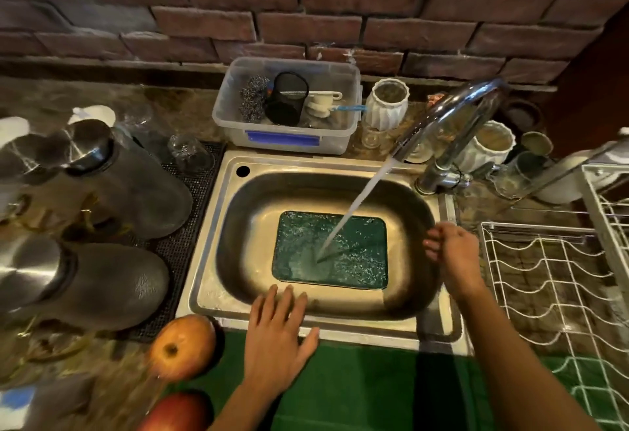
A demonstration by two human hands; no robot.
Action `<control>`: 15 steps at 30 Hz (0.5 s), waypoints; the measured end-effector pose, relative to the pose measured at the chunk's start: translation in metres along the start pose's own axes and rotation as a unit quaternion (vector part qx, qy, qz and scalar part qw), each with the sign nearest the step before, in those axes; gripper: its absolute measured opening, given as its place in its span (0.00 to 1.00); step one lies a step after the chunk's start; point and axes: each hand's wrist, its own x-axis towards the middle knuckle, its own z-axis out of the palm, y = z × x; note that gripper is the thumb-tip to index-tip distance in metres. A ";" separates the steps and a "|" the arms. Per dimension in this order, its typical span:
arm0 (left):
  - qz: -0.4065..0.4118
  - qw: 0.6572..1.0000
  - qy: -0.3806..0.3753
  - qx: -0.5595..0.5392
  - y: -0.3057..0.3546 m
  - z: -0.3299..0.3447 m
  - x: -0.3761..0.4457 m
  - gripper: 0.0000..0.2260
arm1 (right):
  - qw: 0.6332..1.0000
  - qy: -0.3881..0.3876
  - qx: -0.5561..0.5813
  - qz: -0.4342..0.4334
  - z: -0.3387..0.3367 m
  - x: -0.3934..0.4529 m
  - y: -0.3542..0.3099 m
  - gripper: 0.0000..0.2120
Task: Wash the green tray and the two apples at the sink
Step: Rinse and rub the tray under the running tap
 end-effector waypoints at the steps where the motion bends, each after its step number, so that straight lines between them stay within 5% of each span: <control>1: -0.005 1.000 -0.002 0.000 0.001 -0.002 -0.002 0.29 | 1.000 -0.004 0.013 -0.003 0.000 -0.001 -0.006 0.09; 15: -0.026 0.999 -0.022 0.008 0.005 -0.006 -0.001 0.30 | 0.986 -0.019 0.156 0.046 0.003 0.044 -0.075 0.19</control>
